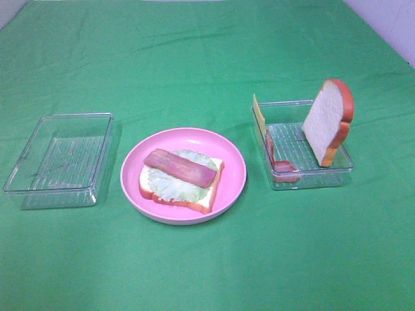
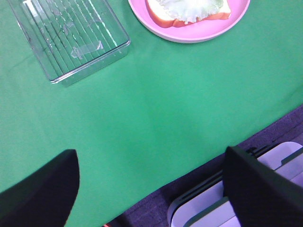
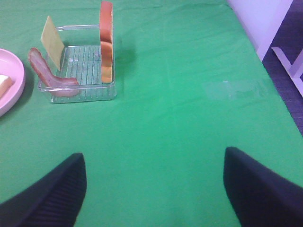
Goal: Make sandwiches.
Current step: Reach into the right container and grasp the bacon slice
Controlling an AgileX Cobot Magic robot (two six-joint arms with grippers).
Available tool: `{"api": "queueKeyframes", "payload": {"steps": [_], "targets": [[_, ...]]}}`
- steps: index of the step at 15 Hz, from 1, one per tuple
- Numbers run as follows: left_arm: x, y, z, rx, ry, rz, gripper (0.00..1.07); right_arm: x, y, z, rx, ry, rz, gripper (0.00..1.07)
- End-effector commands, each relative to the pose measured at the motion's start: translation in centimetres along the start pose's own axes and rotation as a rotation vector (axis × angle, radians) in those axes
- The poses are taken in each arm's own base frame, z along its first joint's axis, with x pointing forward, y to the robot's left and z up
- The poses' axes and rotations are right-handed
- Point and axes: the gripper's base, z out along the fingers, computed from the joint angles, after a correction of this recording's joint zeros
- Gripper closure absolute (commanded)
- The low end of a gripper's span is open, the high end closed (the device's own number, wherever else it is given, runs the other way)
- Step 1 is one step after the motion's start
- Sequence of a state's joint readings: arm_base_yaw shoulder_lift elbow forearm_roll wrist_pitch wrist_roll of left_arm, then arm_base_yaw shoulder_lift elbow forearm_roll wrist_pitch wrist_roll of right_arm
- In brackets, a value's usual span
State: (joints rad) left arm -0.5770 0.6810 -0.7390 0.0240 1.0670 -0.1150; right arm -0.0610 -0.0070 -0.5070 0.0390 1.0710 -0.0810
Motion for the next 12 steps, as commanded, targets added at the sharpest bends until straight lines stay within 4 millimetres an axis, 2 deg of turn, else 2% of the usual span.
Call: {"api": "queueKeyframes", "payload": {"steps": [1, 3, 5, 9, 12], "targets": [[2.1, 0.2, 0.0, 0.0, -0.054, 0.042, 0.27, 0.0, 0.0, -0.1, 0.007, -0.023, 0.01, 0.32], [5.0, 0.6, -0.2, 0.004, -0.104, 0.042, 0.27, 0.1, 0.0, -0.1, 0.008, -0.023, 0.013, 0.32], [7.1, 0.8, -0.1, 0.003, -0.146, 0.043, 0.27, 0.0, 0.0, -0.1, 0.01, -0.021, 0.012, 0.32], [8.8, 1.0, -2.0, 0.015, -0.29, 0.04, 0.27, 0.0, 0.0, -0.1, 0.007, -0.025, 0.013, 0.32], [10.5, 1.2, -3.3, 0.02, -0.432, 0.069, 0.27, -1.7, 0.2, -0.1, -0.022, -0.083, 0.031, 0.32]]}}
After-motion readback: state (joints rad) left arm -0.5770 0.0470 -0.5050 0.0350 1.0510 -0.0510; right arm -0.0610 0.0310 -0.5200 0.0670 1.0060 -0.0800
